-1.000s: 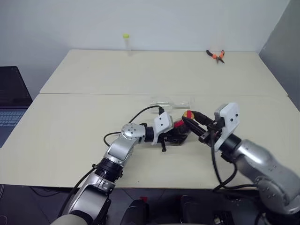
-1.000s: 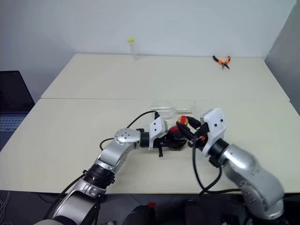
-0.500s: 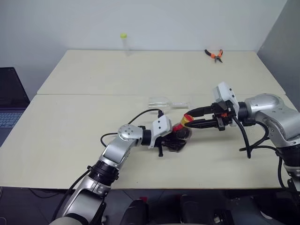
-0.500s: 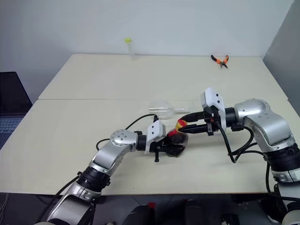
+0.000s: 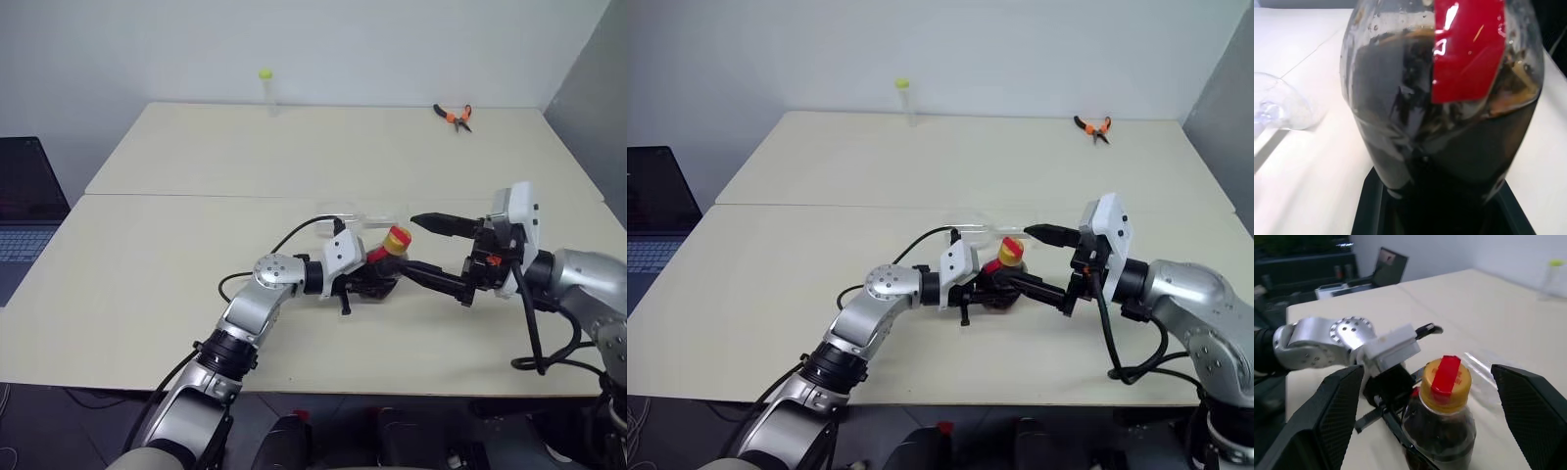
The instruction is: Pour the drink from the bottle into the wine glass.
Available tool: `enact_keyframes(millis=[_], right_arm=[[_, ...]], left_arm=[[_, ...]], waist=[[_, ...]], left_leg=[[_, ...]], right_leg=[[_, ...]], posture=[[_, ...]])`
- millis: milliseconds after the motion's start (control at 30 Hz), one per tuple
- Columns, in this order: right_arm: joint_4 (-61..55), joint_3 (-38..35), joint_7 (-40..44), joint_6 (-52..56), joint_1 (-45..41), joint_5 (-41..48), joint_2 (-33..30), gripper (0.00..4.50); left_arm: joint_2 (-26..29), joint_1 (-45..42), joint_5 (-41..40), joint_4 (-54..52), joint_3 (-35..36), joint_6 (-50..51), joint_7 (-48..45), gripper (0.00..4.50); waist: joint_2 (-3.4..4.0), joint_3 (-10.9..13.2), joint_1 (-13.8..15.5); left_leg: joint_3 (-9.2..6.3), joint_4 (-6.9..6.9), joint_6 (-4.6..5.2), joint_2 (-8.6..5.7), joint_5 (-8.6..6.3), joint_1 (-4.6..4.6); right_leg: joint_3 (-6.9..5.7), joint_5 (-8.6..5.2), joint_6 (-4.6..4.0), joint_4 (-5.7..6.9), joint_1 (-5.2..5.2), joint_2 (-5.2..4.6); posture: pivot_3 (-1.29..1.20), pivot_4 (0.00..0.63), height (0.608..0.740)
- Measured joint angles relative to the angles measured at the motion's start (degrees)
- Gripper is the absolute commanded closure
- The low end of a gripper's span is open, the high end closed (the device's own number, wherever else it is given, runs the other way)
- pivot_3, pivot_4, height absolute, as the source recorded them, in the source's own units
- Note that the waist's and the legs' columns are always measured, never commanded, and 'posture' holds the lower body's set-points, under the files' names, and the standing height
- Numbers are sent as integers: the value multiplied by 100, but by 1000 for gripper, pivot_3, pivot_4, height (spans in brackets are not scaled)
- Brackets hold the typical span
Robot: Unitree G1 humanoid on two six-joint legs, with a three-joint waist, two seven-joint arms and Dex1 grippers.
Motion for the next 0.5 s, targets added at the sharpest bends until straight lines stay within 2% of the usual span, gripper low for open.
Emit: enact_keyframes(millis=[67, 200, 333, 500], right_arm=[[-190, 146, -496, -19, 8, -171, 288, 0], [77, 863, -1382, -632, -64, -1495, 733, 0], [292, 1069, -1438, -860, -35, -1884, 816, 0], [267, 956, -1305, -957, 181, -1928, 731, 0]], left_arm=[[-43, -26, 24, 88, 0, -29, 47, 3781], [-101, -35, 40, 176, -12, -126, 32, 3781], [-114, -67, 97, 307, -19, -131, 32, 3781], [-122, -77, 149, 372, -63, -131, 35, 3781]], waist=[[1, 0, -15], [1, -1, -34], [1, -1, -35], [1, -1, -35]], left_leg=[[1, 0, 0, -2, 0, 2], [3, 0, -17, -7, 10, 2], [5, 0, -21, -8, 12, -1], [4, 0, -4, -8, 2, 0]], right_leg=[[0, 0, 0, 2, 0, 4], [0, 0, 1, 0, 0, 11], [1, -1, 1, -4, 0, 10], [1, -1, 1, -3, 0, 11]], posture=[[0, 150, 740], [0, 150, 740], [0, 150, 740], [0, 150, 740]])
